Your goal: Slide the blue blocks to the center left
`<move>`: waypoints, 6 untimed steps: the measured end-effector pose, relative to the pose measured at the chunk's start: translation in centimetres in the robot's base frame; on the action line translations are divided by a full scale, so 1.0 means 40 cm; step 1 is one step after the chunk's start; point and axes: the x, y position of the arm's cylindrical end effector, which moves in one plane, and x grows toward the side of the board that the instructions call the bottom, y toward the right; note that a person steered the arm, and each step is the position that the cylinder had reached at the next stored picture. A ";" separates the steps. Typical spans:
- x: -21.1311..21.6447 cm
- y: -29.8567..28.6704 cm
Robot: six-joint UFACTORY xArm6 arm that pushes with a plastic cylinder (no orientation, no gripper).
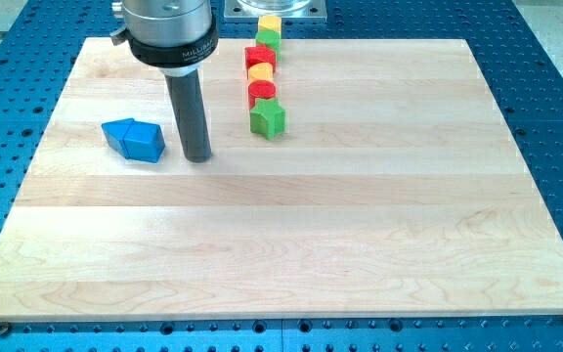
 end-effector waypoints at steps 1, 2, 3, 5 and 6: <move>0.000 -0.038; -0.002 -0.093; -0.063 -0.124; -0.149 -0.226; -0.198 -0.319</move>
